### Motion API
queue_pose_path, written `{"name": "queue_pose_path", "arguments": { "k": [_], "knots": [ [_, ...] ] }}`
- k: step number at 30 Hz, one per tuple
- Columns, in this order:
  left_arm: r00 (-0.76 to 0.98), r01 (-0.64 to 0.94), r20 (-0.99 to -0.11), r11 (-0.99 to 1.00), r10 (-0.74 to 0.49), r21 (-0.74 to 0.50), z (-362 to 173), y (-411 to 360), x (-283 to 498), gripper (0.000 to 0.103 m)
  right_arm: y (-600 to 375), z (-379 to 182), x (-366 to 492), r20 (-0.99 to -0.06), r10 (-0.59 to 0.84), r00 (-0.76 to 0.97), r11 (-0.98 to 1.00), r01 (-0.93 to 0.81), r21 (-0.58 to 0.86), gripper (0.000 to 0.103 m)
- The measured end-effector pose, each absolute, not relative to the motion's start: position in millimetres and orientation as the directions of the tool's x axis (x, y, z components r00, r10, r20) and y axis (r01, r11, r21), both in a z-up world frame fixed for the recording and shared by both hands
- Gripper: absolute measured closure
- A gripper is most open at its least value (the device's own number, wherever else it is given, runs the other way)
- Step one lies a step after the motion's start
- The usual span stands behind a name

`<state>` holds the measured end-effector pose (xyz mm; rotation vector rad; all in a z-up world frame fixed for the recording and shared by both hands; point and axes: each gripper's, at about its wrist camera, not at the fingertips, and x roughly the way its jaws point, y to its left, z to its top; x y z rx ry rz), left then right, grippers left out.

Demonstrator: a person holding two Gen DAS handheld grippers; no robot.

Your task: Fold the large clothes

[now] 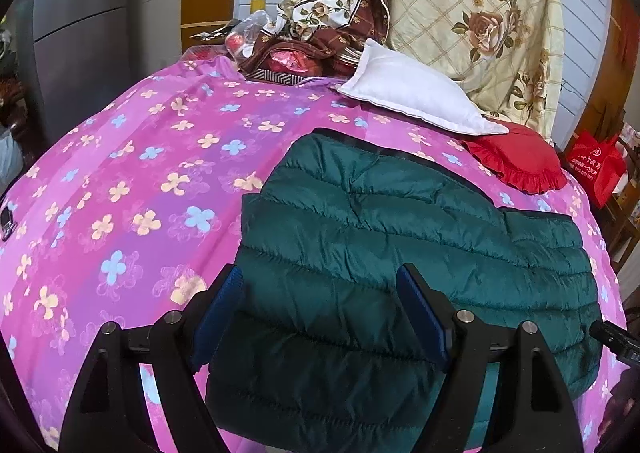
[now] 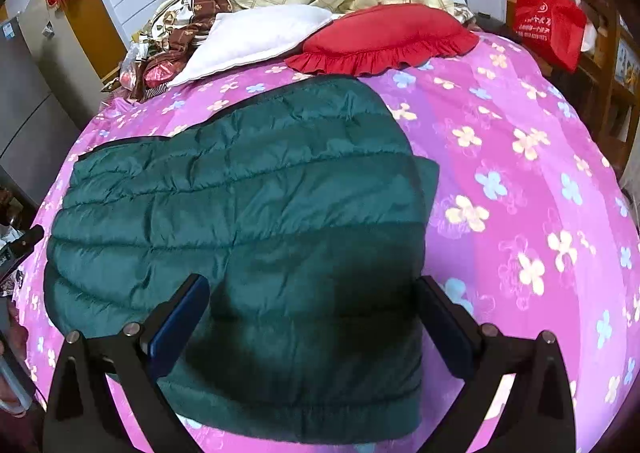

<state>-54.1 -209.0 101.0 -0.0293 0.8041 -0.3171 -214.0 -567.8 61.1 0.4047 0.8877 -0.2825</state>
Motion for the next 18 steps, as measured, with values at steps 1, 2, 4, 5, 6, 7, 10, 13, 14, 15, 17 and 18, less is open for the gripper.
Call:
{"name": "queue_pose_path", "arguments": {
  "k": [1,2,4,5,6,7,10,13,14,15,17,18],
  "knots": [
    [0.648,0.267,-0.705,0.952,-0.29,-0.146,100.3,-208.6,-53.4,0.041,-567.0,62.4,-215.5,-0.793,-0.071,0.605,0.89,0.398,0.223,0.0],
    [0.645,0.267,-0.706,0.952,-0.293,-0.151,99.8,-208.0,-52.7,0.041,-566.0,64.2,-216.5,-0.79,-0.069,0.609,0.892,0.391,0.224,0.0],
    [0.629,0.263,-0.711,0.947,-0.313,-0.185,97.9,-203.2,-48.0,0.041,-566.4,67.5,-217.3,-0.783,-0.065,0.619,0.894,0.384,0.229,0.0],
    [0.617,0.258,-0.714,0.942,-0.331,-0.214,96.5,-199.2,-44.5,0.041,-568.2,68.7,-217.9,-0.78,-0.064,0.623,0.894,0.383,0.232,0.0],
    [0.605,0.252,-0.715,0.936,-0.35,-0.245,94.8,-194.8,-41.0,0.041,-571.4,70.1,-218.3,-0.777,-0.067,0.626,0.891,0.388,0.236,0.0],
    [0.59,0.241,-0.716,0.928,-0.373,-0.285,92.1,-188.8,-35.9,0.041,-575.9,71.2,-218.6,-0.775,-0.068,0.629,0.885,0.396,0.244,0.0],
    [0.541,0.203,-0.716,0.895,-0.441,-0.397,80.3,-172.9,-21.0,0.041,-593.8,70.9,-217.6,-0.774,-0.079,0.628,0.865,0.429,0.26,0.0],
    [0.49,0.171,-0.693,0.838,-0.529,-0.519,62.9,-156.6,-4.3,0.04,-614.1,62.2,-212.2,-0.785,-0.077,0.615,0.846,0.457,0.276,0.0],
    [0.487,0.167,-0.684,0.826,-0.543,-0.538,59.6,-153.7,-1.7,0.04,-620.1,58.2,-210.3,-0.788,-0.067,0.612,0.838,0.462,0.288,0.0],
    [0.47,0.167,-0.676,0.809,-0.568,-0.564,54.2,-151.3,2.8,0.039,-627.7,52.6,-207.7,-0.791,-0.05,0.609,0.828,0.468,0.308,0.0],
    [0.41,0.155,-0.676,0.777,-0.612,-0.61,40.7,-150.1,12.3,0.039,-640.8,40.0,-202.6,-0.792,-0.005,0.611,0.807,0.47,0.358,0.0],
    [0.39,0.147,-0.674,0.766,-0.627,-0.626,35.5,-149.4,15.4,0.039,-644.6,34.5,-201.1,-0.787,0.015,0.616,0.799,0.466,0.38,0.0]
  ]
}}
